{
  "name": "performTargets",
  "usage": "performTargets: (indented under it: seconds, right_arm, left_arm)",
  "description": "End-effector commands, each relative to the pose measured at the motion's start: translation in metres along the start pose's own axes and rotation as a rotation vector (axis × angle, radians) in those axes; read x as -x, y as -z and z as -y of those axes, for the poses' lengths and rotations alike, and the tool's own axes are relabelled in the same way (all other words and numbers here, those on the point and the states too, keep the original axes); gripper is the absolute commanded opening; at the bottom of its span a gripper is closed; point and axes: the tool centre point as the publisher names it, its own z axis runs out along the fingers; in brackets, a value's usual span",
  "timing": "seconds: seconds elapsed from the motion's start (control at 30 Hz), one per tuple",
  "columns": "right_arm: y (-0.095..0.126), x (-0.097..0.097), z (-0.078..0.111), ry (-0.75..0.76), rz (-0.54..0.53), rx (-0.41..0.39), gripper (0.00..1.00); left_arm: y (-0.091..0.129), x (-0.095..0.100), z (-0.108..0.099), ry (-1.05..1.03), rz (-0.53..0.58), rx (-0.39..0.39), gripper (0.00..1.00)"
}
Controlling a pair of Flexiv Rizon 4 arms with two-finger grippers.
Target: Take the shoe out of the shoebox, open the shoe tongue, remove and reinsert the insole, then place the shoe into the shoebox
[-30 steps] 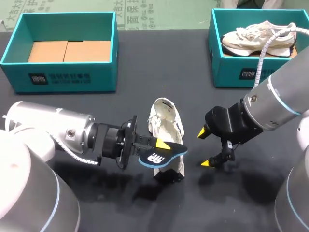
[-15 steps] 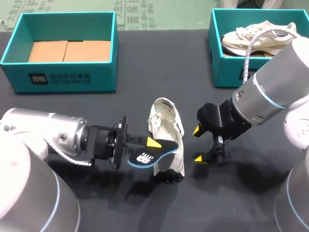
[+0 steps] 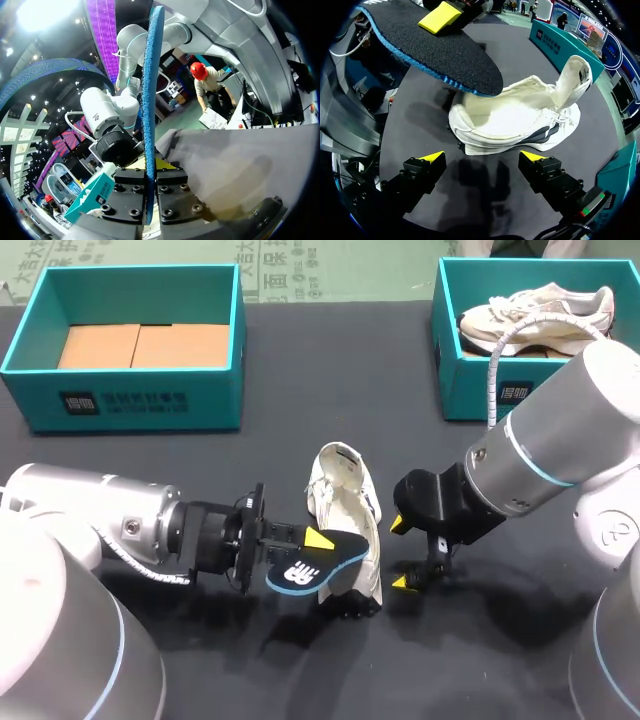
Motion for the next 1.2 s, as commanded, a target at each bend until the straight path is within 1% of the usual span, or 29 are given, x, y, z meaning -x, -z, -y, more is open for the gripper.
performTargets:
  seconds: [0.03, 0.23, 0.27, 0.3, 0.5, 0.63, 0.93, 1.2]
  right_arm:
    - [-0.004, 0.003, -0.007, -0.006, 0.001, -0.021, 1.00]
    - [-0.003, 0.006, -0.007, -0.023, 0.011, -0.016, 1.00]
    - [-0.003, 0.007, -0.007, -0.006, 0.011, 0.004, 1.00]
    - [-0.003, 0.007, -0.007, -0.006, 0.011, 0.004, 1.00]
    - [-0.003, 0.007, -0.007, -0.006, 0.011, 0.004, 1.00]
    - [-0.003, 0.007, -0.007, -0.006, 0.011, 0.004, 1.00]
    - [-0.003, 0.007, -0.007, -0.006, 0.011, 0.004, 1.00]
    - [-0.003, 0.007, -0.007, -0.006, 0.011, 0.004, 1.00]
  left_arm:
    - [-0.002, -0.001, -0.002, 0.001, -0.002, 0.004, 0.00]
    - [-0.001, -0.002, -0.004, 0.012, 0.007, -0.001, 0.00]
    - [-0.001, -0.002, -0.005, 0.018, 0.009, -0.003, 0.00]
    - [-0.002, -0.002, -0.005, 0.024, 0.011, -0.008, 0.00]
    - [-0.008, -0.001, -0.010, 0.043, 0.015, -0.031, 0.00]
    - [-0.013, 0.003, -0.014, 0.050, 0.013, -0.036, 0.00]
    - [-0.027, 0.008, -0.024, 0.069, 0.002, -0.034, 0.00]
    - [-0.033, 0.009, -0.031, 0.103, 0.004, -0.010, 0.00]
